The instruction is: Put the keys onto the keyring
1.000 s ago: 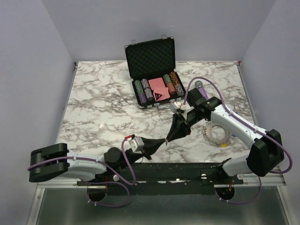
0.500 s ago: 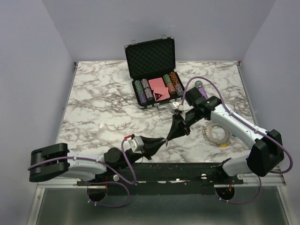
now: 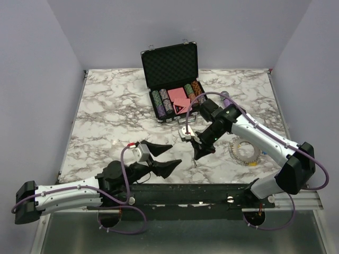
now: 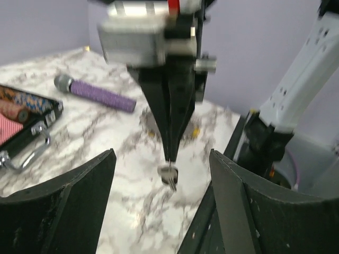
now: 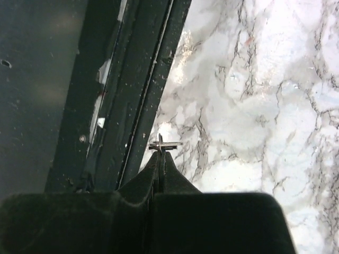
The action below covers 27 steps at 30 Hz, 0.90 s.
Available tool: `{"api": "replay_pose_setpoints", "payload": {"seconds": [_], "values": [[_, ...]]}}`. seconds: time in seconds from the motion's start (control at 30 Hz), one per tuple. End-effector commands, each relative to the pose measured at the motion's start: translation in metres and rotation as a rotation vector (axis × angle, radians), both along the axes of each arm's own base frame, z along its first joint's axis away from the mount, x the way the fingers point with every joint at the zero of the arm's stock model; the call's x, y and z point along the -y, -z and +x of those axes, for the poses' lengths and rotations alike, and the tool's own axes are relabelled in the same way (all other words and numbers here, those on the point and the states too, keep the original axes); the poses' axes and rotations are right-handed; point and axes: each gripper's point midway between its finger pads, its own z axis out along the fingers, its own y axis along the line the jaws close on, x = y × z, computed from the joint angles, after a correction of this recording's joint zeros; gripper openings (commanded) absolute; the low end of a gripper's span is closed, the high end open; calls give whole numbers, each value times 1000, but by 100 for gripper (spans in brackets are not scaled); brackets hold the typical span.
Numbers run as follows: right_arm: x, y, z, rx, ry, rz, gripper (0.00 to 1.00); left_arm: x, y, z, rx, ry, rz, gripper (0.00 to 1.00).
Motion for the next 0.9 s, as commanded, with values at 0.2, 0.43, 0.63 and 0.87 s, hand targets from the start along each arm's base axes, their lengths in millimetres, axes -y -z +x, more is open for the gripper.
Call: {"api": "replay_pose_setpoints", "payload": {"seconds": [0.2, 0.43, 0.63, 0.87], "values": [[0, -5, 13, 59, 6, -112, 0, 33, 62, -2, -6, 91, 366, 72], [-2, -6, 10, 41, 4, -101, 0, 47, 54, 12, 51, 40, 344, 58], [-5, -10, 6, 21, -8, -74, 0, 54, 60, 15, 94, 36, 333, 48], [-8, -14, 2, 8, -24, -49, 0, 53, 54, 10, 252, 52, 278, 44]]}}
